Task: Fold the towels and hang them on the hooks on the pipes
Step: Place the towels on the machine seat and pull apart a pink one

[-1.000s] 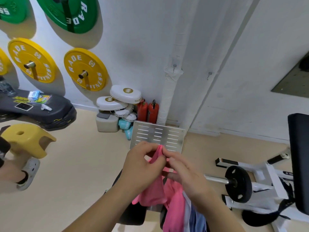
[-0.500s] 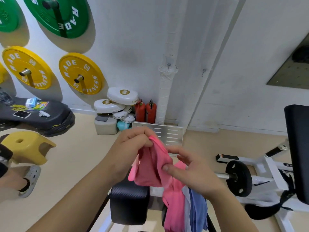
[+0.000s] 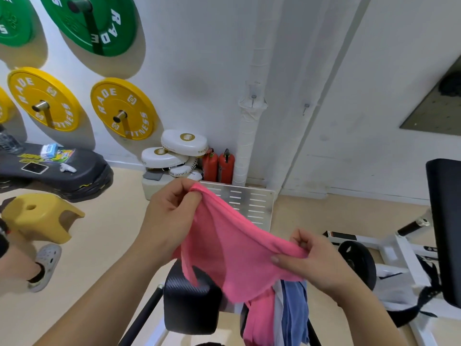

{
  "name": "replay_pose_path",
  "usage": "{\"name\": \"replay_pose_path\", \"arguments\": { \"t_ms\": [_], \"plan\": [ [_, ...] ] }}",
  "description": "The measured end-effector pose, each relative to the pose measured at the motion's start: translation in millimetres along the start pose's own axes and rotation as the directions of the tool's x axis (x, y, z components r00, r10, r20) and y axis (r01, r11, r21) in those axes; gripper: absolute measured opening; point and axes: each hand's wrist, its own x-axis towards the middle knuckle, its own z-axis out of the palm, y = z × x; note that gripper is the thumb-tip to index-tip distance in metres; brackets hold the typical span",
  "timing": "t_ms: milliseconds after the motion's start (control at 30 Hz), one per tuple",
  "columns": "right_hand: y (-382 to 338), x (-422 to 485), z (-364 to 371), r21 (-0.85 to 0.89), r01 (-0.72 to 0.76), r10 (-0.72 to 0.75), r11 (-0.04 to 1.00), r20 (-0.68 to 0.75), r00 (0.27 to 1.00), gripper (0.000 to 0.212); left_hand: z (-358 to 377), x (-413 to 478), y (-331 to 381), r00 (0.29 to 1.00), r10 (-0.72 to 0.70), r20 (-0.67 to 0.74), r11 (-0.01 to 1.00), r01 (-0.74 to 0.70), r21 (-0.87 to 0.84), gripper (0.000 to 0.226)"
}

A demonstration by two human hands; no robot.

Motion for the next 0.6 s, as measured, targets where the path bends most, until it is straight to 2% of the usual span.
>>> {"name": "replay_pose_path", "arguments": {
  "t_ms": [133, 233, 433, 533, 600],
  "plan": [
    [5.6, 0.0, -16.0, 0.108, -0.009, 0.019, 0.994, -0.091, 0.996, 0.023, -1.5, 3.8, -13.4, 1.0, 0.007, -0.019, 0.999, -0.006, 0.053, 0.021],
    [7.4, 0.6, -28.4, 0.119, -0.025, 0.046, 0.993, -0.17, 0.984, 0.014, -6.2, 7.3, -19.1, 0.999, 0.033, 0.012, 0.994, -0.034, 0.099, 0.02],
    [6.8, 3.6, -40.6, 0.129, 0.073, -0.02, 0.989, -0.37, 0.929, 0.028, -13.1, 3.6, -19.8, 0.993, 0.117, 0.03, 0.984, -0.12, 0.135, 0.025],
    [9.7, 5.9, -38.3, 0.244, 0.126, 0.004, 0.962, -0.471, 0.882, 0.034, -13.8, 0.2, -27.0, 0.995, 0.067, 0.073, 0.985, -0.078, 0.157, 0.026],
    [11.8, 5.9, -38.9, 0.365, 0.15, 0.049, 0.919, -0.483, 0.874, 0.044, -14.4, -2.7, -22.9, 0.996, 0.076, 0.044, 0.991, -0.08, 0.104, 0.024]
  ]
}}
